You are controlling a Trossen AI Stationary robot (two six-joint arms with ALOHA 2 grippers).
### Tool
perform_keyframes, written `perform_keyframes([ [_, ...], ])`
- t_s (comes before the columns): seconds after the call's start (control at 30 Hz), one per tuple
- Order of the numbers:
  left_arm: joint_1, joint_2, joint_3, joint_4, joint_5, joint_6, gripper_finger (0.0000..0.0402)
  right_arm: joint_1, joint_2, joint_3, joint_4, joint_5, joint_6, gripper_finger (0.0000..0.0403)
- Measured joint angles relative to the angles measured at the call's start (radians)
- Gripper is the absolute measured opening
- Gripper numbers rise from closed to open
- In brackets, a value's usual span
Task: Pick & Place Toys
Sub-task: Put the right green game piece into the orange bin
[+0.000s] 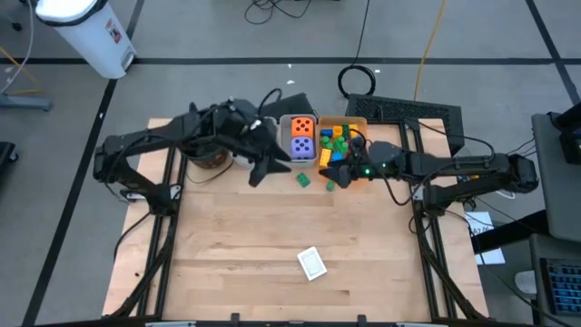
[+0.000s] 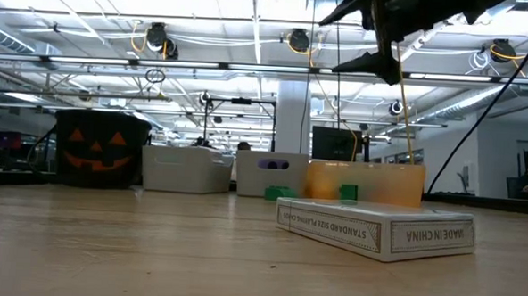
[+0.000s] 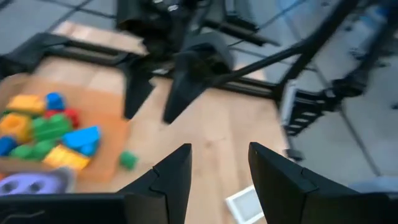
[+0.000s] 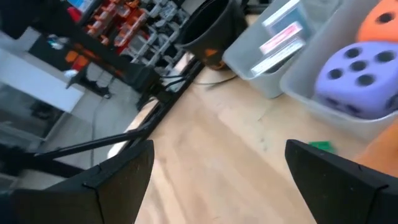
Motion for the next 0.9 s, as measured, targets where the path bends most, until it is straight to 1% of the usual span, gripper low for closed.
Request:
perform_keyframes([
  [0.07, -0.018, 0.0, 0.0, 0.017, 0.039, -0.003, 0.0165, 0.028, 0.0, 0.0, 0.022, 0.001, 0.019, 0.0357],
  [0.13, -0.033, 0.0, 0.0, 0.023, 0.067, 0.004, 0.0166, 0.06, 0.0, -0.011, 0.081, 0.003, 0.038, 0.0357],
  [0.23, -0.049, 0.0, 0.0, 0.025, 0.039, 0.011, 0.0165, 0.104, 0.0, -0.052, 0.21, 0.006, 0.072, 0.0357],
  [0.33, -0.051, -0.002, -0.038, 0.118, 0.041, -0.026, 0.0161, 0.153, 0.0, -0.096, 0.352, 0.043, 0.102, 0.0357],
  [0.43, -0.051, -0.038, -0.149, 0.293, 0.057, -0.098, 0.0159, 0.192, 0.0, -0.132, 0.459, 0.054, 0.099, 0.0357],
  [0.5, -0.051, -0.062, -0.243, 0.477, 0.056, -0.17, 0.0159, 0.21, 0.0, -0.142, 0.498, 0.05, 0.099, 0.0357],
  [0.57, -0.052, -0.082, -0.337, 0.62, 0.043, -0.263, 0.0159, 0.228, -0.001, -0.143, 0.505, 0.05, 0.096, 0.0357],
  [0.67, -0.067, -0.085, -0.446, 0.875, -0.006, -0.425, 0.0159, 0.246, 0.0, -0.144, 0.506, 0.048, 0.077, 0.0357],
  [0.73, -0.086, -0.085, -0.487, 1.05, -0.013, -0.511, 0.0159, 0.252, 0.0, -0.144, 0.513, 0.043, 0.061, 0.0357],
  [0.8, -0.11, -0.088, -0.503, 1.175, -0.021, -0.56, 0.0159, 0.252, 0.0, -0.144, 0.528, -0.011, 0.031, 0.0357],
  [0.9, -0.154, -0.09, -0.503, 1.249, -0.09, -0.599, 0.0159, 0.252, 0.0, -0.144, 0.559, -0.106, 0.01, 0.0357],
])
